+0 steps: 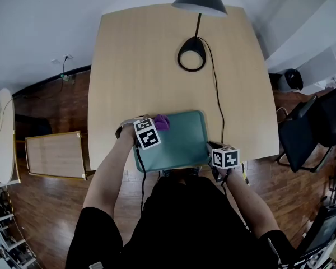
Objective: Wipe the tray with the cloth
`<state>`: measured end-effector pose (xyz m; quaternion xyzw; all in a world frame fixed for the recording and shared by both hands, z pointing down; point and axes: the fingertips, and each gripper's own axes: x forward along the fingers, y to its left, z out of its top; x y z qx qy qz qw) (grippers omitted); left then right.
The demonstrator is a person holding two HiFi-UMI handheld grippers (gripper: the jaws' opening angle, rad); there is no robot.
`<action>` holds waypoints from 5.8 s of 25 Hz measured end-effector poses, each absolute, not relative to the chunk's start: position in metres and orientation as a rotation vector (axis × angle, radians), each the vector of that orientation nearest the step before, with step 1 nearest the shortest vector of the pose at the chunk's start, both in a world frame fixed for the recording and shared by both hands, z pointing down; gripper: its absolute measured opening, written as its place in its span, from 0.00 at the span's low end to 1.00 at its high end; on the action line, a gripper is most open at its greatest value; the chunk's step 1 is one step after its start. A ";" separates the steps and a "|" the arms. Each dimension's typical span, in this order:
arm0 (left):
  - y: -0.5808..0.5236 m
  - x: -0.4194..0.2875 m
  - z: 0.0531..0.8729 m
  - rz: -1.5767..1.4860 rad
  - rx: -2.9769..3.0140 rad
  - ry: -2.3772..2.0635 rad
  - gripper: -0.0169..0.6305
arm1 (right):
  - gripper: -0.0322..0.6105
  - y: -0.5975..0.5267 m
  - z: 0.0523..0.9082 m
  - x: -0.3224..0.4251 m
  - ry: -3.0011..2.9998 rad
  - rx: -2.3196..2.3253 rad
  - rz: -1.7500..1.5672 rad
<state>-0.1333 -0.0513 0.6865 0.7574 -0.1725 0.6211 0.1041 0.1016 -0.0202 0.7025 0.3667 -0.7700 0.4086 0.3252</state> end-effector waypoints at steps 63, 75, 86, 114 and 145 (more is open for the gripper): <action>0.097 -0.140 0.687 1.806 2.304 -0.390 0.17 | 0.08 -0.023 0.704 0.107 -2.011 0.960 1.062; 0.138 -0.119 0.689 1.838 2.366 -0.346 0.17 | 0.08 -0.024 0.713 0.107 -1.994 0.952 1.048; 0.129 -0.148 0.693 1.714 2.315 -0.520 0.17 | 0.08 -0.031 0.712 0.077 -2.030 0.973 1.025; 0.056 -0.314 0.685 0.668 1.389 -1.397 0.20 | 0.08 -0.023 0.715 0.111 -1.955 0.966 1.122; 0.081 -0.131 0.411 0.189 2.198 -1.803 0.24 | 0.08 -0.021 0.406 0.110 -2.687 1.392 0.640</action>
